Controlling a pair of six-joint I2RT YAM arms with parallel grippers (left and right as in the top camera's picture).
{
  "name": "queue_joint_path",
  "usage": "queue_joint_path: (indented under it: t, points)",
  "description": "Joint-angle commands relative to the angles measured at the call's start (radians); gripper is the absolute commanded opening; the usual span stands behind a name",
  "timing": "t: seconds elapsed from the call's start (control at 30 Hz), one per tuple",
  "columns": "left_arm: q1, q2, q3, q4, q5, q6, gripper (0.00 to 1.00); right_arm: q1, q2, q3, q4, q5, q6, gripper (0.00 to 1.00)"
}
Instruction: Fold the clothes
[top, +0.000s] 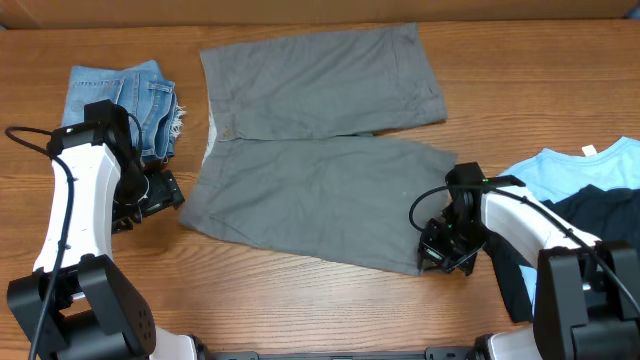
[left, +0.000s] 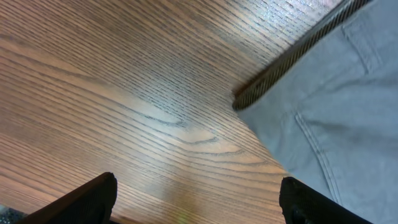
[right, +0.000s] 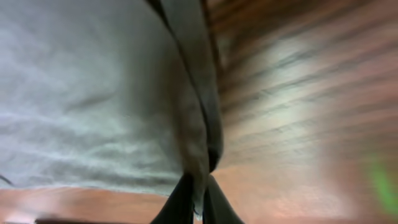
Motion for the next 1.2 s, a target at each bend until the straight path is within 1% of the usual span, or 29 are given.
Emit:
queue_joint_path:
  t: [0.0, 0.13, 0.23, 0.4, 0.5, 0.57, 0.63, 0.73, 0.8, 0.9, 1.0, 1.03, 1.1, 1.17]
  points:
    - [0.003, -0.001, -0.019, -0.005, 0.040, 0.008, 0.86, -0.002, -0.049, 0.092, -0.051, 0.096, -0.021, 0.04]
    - [0.003, -0.001, -0.058, -0.005, 0.126, 0.008, 0.84, -0.004, -0.093, 0.129, -0.070, 0.105, -0.021, 0.04]
    - [0.003, -0.001, -0.130, 0.035, 0.183, 0.009, 0.84, -0.004, -0.107, 0.130, -0.071, 0.105, -0.021, 0.04]
    - [-0.005, -0.001, -0.297, 0.185, 0.295, 0.016, 0.83, -0.004, -0.107, 0.130, -0.075, 0.105, -0.021, 0.04]
    - [-0.014, -0.001, -0.391, 0.322, 0.370, 0.015, 0.77, -0.004, -0.107, 0.130, -0.072, 0.105, -0.021, 0.04]
    - [-0.017, -0.001, -0.431, 0.397, 0.384, 0.004, 0.74, -0.004, -0.107, 0.130, -0.070, 0.105, -0.021, 0.04]
    - [-0.017, -0.001, -0.460, 0.457, 0.389, -0.003, 0.74, -0.004, -0.107, 0.130, -0.067, 0.105, -0.021, 0.04]
    - [-0.017, -0.001, -0.480, 0.509, 0.393, -0.003, 0.73, -0.004, -0.107, 0.130, -0.057, 0.105, -0.021, 0.04]
    - [-0.017, -0.001, -0.485, 0.532, 0.392, -0.004, 0.71, -0.004, -0.107, 0.130, -0.045, 0.105, -0.021, 0.04]
    - [-0.017, -0.001, -0.491, 0.559, 0.391, -0.016, 0.65, -0.004, -0.107, 0.130, -0.031, 0.105, -0.021, 0.04]
    - [-0.017, -0.001, -0.494, 0.551, 0.391, -0.022, 0.48, -0.004, -0.107, 0.130, -0.023, 0.105, -0.021, 0.04]
    - [-0.017, -0.001, -0.495, 0.543, 0.391, -0.022, 0.39, -0.004, -0.107, 0.130, -0.021, 0.105, -0.021, 0.04]
    - [-0.017, -0.001, -0.495, 0.520, 0.390, -0.022, 0.25, -0.004, -0.107, 0.130, -0.016, 0.105, -0.021, 0.04]
    - [-0.015, -0.001, -0.495, 0.503, 0.381, -0.022, 0.18, -0.004, -0.107, 0.130, -0.008, 0.106, -0.021, 0.04]
